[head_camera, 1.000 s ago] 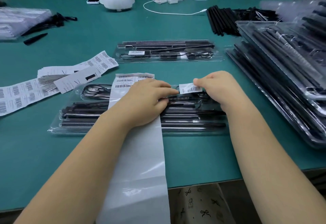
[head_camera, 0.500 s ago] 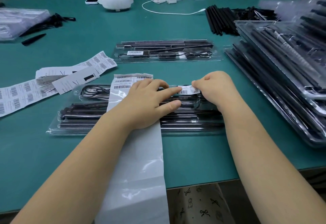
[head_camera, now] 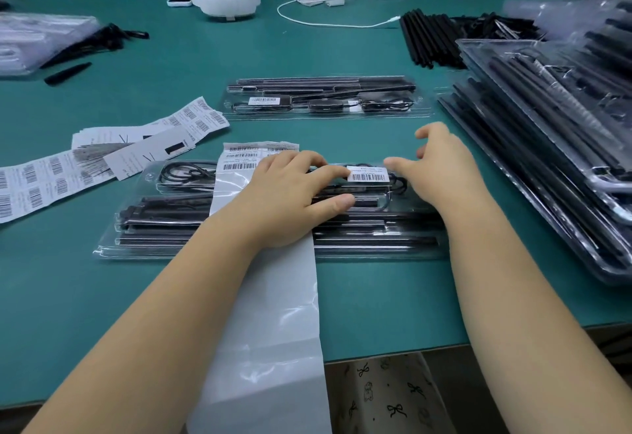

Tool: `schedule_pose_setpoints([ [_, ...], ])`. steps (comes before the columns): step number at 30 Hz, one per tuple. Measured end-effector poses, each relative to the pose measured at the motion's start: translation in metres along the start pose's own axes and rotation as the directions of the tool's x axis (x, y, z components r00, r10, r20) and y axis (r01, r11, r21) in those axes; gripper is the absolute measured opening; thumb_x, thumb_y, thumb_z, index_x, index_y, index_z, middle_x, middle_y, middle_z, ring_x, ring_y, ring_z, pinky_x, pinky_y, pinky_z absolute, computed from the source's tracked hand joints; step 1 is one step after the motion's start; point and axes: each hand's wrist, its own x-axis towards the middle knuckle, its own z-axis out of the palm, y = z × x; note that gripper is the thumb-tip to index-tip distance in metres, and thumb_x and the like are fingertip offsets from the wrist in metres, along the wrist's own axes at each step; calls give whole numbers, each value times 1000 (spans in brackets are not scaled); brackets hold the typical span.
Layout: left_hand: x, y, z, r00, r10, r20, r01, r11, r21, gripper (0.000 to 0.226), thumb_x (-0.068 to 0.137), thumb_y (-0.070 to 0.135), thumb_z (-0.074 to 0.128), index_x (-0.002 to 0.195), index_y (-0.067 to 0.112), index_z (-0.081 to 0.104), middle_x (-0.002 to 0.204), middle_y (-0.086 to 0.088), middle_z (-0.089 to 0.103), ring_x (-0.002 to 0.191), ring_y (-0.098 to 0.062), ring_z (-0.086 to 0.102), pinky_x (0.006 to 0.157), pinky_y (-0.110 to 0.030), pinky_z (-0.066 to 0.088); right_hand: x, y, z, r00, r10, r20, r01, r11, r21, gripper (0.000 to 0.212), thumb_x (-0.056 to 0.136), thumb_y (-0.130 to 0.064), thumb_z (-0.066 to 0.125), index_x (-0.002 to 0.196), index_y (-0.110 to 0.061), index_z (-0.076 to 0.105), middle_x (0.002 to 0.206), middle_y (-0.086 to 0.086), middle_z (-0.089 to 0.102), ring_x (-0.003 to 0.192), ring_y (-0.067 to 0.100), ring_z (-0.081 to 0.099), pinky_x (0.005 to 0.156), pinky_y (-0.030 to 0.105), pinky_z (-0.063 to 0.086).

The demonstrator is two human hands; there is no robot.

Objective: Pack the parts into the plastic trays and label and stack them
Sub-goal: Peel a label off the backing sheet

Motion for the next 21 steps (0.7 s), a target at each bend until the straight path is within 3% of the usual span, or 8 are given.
schedule_pose_setpoints([
  [2, 0, 2, 0, 1000, -6, -3, 6, 1000, 27, 75, 74, 75, 7, 141, 49, 30, 135, 9, 37, 128, -16, 24, 108, -36, 13, 0, 0, 2, 999, -42, 23, 43, 998, -40, 59, 85, -54, 59, 131, -19, 45, 126, 6, 53, 121, 27, 42, 95, 41, 37],
  [5, 1, 7, 2, 1000, -17, -17, 19, 996, 92, 83, 68, 79, 1, 142, 51, 26, 133, 7, 36, 126, -18, 24, 106, -38, 13, -4, -6, 11, 986, -78, 148, 107, 975, -195, 71, 77, -76, 45, 128, -27, 50, 129, 4, 50, 125, 27, 36, 100, 46, 31],
  [7, 3, 8, 3, 999, -28, -14, 30, 993, 115, 87, 65, 81, -1, 143, 50, 24, 133, 6, 35, 126, -18, 23, 105, -38, 13, -6, -10, 13, 973, -92, 212, 150, 950, -275, 70, 75, -81, 40, 122, -31, 55, 129, 3, 47, 125, 27, 33, 97, 46, 28],
  [10, 4, 8, 4, 999, -35, -12, 36, 991, 132, 93, 63, 82, -3, 146, 46, 20, 136, 6, 33, 128, -18, 21, 106, -38, 11, -3, -8, 12, 967, -100, 235, 162, 952, -261, 52, 85, -71, 40, 117, -34, 57, 130, 1, 45, 125, 26, 30, 96, 46, 25],
  [13, 2, 8, 3, 1000, -19, 2, 19, 994, 108, 91, 64, 83, -1, 144, 48, 24, 140, 7, 33, 129, -18, 20, 107, -38, 9, -3, -8, 12, 968, -105, 228, 157, 962, -223, 32, 98, -47, 34, 117, -36, 57, 129, 1, 45, 121, 25, 31, 86, 40, 22],
  [16, 1, 8, -1, 1000, 10, 24, -11, 999, 49, 78, 69, 90, 15, 137, 55, 35, 143, 6, 37, 130, -21, 22, 108, -40, 10, -3, -10, 11, 973, -96, 212, 139, 970, -199, 33, 101, -31, 28, 113, -35, 59, 125, 3, 46, 114, 25, 32, 81, 37, 20],
  [19, 2, 7, -4, 999, 34, 11, -34, 999, 0, 69, 68, 82, 25, 129, 56, 46, 139, 5, 45, 130, -23, 28, 111, -40, 17, -2, -10, 9, 971, -101, 217, 145, 969, -199, 35, 101, -29, 28, 114, -35, 60, 125, 3, 47, 116, 27, 34, 81, 38, 22],
  [21, 2, 7, -4, 1000, 27, -7, -27, 999, -24, 67, 71, 79, 24, 128, 55, 48, 138, 6, 47, 130, -22, 30, 110, -40, 19, -2, -8, 8, 968, -110, 225, 152, 971, -182, 29, 98, -40, 36, 110, -36, 62, 124, 0, 50, 119, 27, 35, 82, 38, 22],
])
